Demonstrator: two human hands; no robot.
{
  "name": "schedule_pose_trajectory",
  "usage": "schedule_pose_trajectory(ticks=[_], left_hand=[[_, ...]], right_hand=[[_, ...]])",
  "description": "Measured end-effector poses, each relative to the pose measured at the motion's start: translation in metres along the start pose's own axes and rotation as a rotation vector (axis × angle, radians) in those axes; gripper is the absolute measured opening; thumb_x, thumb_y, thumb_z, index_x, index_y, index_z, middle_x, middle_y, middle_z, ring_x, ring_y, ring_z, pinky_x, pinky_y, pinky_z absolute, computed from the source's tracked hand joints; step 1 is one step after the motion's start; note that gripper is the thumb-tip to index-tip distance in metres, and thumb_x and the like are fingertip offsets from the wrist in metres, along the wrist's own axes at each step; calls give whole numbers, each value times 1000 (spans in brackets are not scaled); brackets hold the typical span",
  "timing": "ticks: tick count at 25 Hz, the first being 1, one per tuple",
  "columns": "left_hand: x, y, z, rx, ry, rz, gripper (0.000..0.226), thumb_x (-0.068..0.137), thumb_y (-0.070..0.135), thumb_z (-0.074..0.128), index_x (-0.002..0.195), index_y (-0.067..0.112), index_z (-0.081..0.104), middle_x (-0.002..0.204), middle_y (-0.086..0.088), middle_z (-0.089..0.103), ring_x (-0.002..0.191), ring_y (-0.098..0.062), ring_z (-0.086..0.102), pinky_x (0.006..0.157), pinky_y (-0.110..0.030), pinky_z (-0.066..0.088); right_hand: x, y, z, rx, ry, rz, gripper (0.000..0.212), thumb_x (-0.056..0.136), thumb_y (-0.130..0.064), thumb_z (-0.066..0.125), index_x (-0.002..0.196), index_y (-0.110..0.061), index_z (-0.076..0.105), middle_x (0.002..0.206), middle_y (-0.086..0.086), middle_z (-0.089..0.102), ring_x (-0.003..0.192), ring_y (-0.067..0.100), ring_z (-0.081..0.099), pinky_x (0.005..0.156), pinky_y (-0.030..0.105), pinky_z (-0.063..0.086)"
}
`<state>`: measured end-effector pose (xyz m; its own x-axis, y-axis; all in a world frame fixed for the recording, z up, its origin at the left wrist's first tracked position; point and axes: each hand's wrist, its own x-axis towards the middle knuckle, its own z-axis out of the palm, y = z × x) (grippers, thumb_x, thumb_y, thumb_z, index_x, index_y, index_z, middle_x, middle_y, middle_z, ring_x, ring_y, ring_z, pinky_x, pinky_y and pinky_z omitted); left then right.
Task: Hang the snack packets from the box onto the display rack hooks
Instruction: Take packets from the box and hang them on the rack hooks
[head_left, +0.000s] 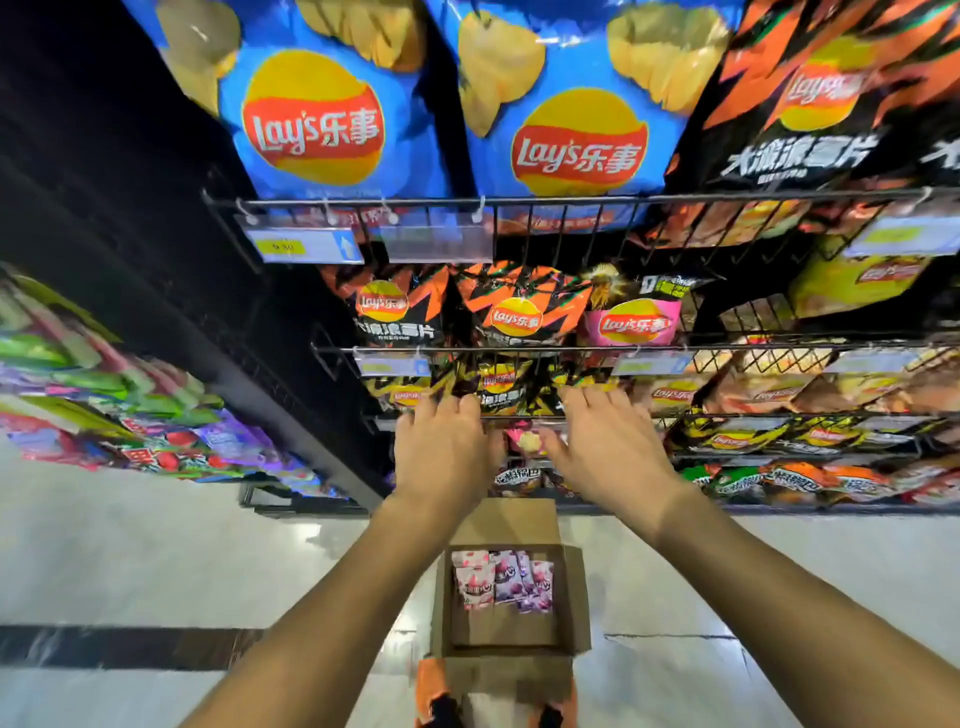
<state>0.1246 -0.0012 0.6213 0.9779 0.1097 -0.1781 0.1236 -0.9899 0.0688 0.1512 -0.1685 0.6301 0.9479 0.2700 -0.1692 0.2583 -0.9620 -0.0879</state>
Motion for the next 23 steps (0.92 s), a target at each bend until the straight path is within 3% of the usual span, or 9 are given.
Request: schedule_pose_trajectory(ticks=[10,17,23], left_hand=[[-2,-23,196,-9,-284,-70,56,103,52,47,147,17,48,145,-7,59,137,-32,50,111,-47,42],[2,-41,386,18,-467,-95,43,101,51,43,124,18,61,114,-7,73,111,-31,65,90,-41,53],[12,-46,536,18,-529,-101,47,103,52,44,131,16,57,127,-9,68,121,-31,61,98,-41,46]], right_hand=[[7,0,192,3,-291,2,53,96,-49,47,137,-14,49,130,10,58,120,32,52,98,43,44],[7,5,376,4,-457,27,52,98,-47,45,139,-15,46,138,12,54,126,33,51,100,44,43],[12,13,530,14,-526,-4,56,99,-50,40,144,-16,43,144,12,50,131,34,47,106,45,40]])
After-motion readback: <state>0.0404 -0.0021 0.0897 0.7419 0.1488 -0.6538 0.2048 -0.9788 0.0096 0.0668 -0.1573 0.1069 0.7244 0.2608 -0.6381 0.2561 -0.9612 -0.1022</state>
